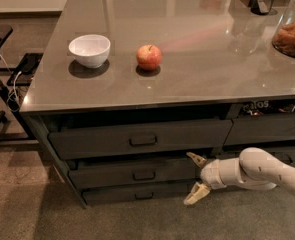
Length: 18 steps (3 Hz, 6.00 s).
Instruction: Open middle drawer
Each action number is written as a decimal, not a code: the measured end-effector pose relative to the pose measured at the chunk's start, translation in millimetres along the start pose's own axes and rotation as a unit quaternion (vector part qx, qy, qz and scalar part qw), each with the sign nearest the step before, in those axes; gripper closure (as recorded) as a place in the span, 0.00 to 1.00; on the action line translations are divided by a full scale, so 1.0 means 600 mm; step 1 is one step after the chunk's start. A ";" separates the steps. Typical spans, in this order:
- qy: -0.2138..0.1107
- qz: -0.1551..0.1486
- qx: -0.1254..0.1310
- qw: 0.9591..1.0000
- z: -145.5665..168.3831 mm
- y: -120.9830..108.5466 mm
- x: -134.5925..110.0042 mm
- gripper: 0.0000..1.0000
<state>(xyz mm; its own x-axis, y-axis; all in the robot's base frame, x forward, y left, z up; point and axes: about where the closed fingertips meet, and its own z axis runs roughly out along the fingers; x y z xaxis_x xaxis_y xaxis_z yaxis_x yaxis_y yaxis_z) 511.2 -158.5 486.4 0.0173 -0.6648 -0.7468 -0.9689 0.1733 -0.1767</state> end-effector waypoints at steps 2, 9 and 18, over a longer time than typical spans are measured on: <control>-0.003 0.010 0.028 1.000 0.055 -0.034 0.021 0.00; 0.015 -0.021 0.068 0.997 0.152 -0.110 0.081 0.17; 0.014 -0.006 0.068 0.998 0.130 -0.091 0.068 0.58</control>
Offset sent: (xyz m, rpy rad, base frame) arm 0.0480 0.0162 -0.0362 0.0185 -0.0578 -0.0788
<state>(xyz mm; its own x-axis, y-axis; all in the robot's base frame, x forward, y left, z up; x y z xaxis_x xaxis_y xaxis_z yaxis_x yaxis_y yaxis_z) 583.8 -138.5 415.6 0.0209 -0.6868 -0.7266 -0.9263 0.2602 -0.2726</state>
